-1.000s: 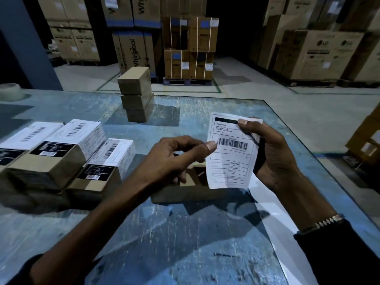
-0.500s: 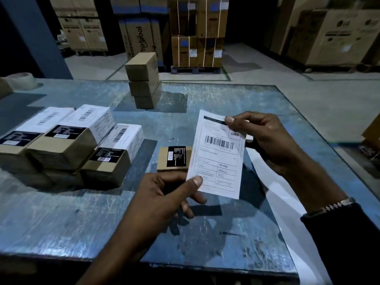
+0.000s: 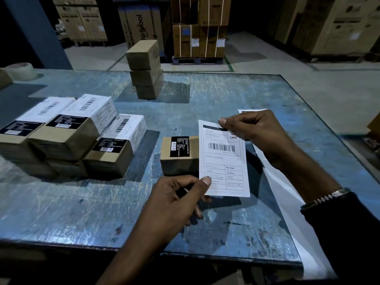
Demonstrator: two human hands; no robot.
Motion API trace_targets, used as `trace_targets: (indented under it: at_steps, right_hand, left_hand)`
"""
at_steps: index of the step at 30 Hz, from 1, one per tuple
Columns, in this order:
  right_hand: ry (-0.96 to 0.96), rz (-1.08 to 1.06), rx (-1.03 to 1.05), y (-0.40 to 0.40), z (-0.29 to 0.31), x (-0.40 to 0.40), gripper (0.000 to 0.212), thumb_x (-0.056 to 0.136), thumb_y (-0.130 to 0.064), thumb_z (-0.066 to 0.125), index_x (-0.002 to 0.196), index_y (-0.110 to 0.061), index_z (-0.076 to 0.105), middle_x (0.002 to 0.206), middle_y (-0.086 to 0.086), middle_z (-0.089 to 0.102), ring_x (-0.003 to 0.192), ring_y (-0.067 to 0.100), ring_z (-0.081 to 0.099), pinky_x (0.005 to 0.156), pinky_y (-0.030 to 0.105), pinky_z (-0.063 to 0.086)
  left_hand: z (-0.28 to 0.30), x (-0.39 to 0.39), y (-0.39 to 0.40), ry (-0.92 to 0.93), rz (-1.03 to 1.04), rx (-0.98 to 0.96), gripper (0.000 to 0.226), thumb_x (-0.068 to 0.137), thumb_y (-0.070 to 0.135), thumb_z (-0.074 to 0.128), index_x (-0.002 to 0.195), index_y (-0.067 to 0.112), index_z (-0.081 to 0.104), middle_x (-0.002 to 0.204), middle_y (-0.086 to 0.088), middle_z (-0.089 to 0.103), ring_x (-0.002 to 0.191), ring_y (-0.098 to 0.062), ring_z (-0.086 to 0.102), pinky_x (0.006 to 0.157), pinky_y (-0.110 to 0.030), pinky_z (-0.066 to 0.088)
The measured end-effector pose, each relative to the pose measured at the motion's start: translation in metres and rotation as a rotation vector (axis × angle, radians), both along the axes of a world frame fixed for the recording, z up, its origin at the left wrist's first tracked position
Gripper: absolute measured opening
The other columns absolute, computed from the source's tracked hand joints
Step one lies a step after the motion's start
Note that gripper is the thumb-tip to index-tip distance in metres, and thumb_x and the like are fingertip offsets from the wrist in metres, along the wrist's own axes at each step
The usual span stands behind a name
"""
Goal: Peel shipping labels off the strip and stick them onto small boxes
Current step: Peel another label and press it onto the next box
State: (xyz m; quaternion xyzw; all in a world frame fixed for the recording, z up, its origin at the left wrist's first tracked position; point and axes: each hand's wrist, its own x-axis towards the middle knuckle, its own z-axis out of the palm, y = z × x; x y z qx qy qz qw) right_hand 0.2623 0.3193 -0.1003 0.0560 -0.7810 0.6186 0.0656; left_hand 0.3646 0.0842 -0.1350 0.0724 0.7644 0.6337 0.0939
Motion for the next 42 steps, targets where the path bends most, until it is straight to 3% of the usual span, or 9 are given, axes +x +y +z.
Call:
trace_targets:
  at_steps: [6,10,13,20,24,32,37,42]
  right_hand:
    - [0.016,-0.042,-0.022,-0.005,-0.005,-0.003,0.016,0.090,-0.031,0.086,0.091,-0.014,0.087,0.083,0.001,0.083,0.068,0.005,0.070,0.066,0.019,0.048]
    - [0.063,-0.079,-0.035,-0.008,-0.008,-0.006,0.020,0.089,-0.030,0.088,0.082,-0.012,0.086,0.073,0.000,0.080,0.064,0.008,0.069,0.069,0.023,0.049]
    - [0.055,-0.084,-0.011,-0.010,-0.011,-0.005,0.021,0.090,-0.032,0.087,0.081,-0.013,0.086,0.075,0.001,0.081,0.065,0.010,0.071,0.071,0.028,0.050]
    - [0.026,-0.110,0.025,-0.017,-0.013,-0.003,0.022,0.091,-0.032,0.086,0.084,-0.011,0.085,0.076,0.002,0.081,0.065,0.013,0.075,0.061,0.022,0.050]
    - [0.016,-0.125,0.042,-0.019,-0.012,-0.002,0.021,0.091,-0.030,0.086,0.084,-0.010,0.085,0.074,0.001,0.081,0.062,0.010,0.074,0.056,0.017,0.049]
    - [-0.048,-0.121,0.027,-0.020,-0.012,0.000,0.020,0.091,-0.031,0.086,0.084,-0.012,0.085,0.074,0.001,0.081,0.062,0.010,0.075,0.054,0.017,0.049]
    - [-0.085,-0.104,0.008,-0.020,-0.010,0.001,0.021,0.091,-0.032,0.086,0.087,-0.011,0.087,0.077,0.005,0.082,0.063,0.014,0.076,0.055,0.019,0.051]
    - [-0.128,-0.090,-0.008,-0.019,-0.009,0.003,0.024,0.091,-0.032,0.087,0.089,-0.008,0.086,0.078,0.009,0.082,0.061,0.014,0.075,0.053,0.018,0.049]
  left_hand:
    - [-0.003,-0.007,0.000,-0.020,0.039,0.050,0.047,0.089,0.055,0.067,0.075,0.012,0.079,0.062,-0.018,0.069,0.048,-0.022,0.058,0.050,-0.030,0.046]
    - [-0.006,-0.010,-0.003,-0.042,0.052,0.127,0.048,0.088,0.050,0.066,0.076,0.005,0.077,0.060,-0.021,0.067,0.044,-0.025,0.053,0.046,-0.027,0.045]
    - [-0.007,-0.010,-0.003,-0.046,0.049,0.136,0.045,0.091,0.047,0.065,0.079,0.006,0.078,0.064,-0.024,0.067,0.049,-0.027,0.057,0.048,-0.026,0.047]
    - [-0.007,-0.008,0.000,-0.047,0.047,0.157,0.036,0.090,0.046,0.064,0.074,0.018,0.081,0.068,-0.028,0.067,0.048,-0.026,0.058,0.045,-0.027,0.045]
    - [-0.010,-0.010,-0.001,-0.044,0.055,0.132,0.037,0.089,0.049,0.064,0.073,0.019,0.079,0.072,-0.026,0.069,0.056,-0.036,0.061,0.047,-0.029,0.047]
    - [-0.011,-0.011,0.000,-0.065,0.076,0.148,0.034,0.097,0.035,0.065,0.074,0.016,0.080,0.072,-0.024,0.069,0.053,-0.026,0.062,0.047,-0.028,0.048]
    - [-0.007,-0.009,0.001,-0.070,0.090,0.126,0.042,0.104,0.026,0.063,0.071,0.004,0.074,0.064,-0.026,0.066,0.038,-0.015,0.054,0.041,-0.024,0.043]
    - [-0.010,-0.009,0.000,-0.064,0.094,0.128,0.040,0.102,0.028,0.063,0.080,-0.003,0.076,0.069,-0.031,0.067,0.045,-0.020,0.059,0.043,-0.027,0.046]
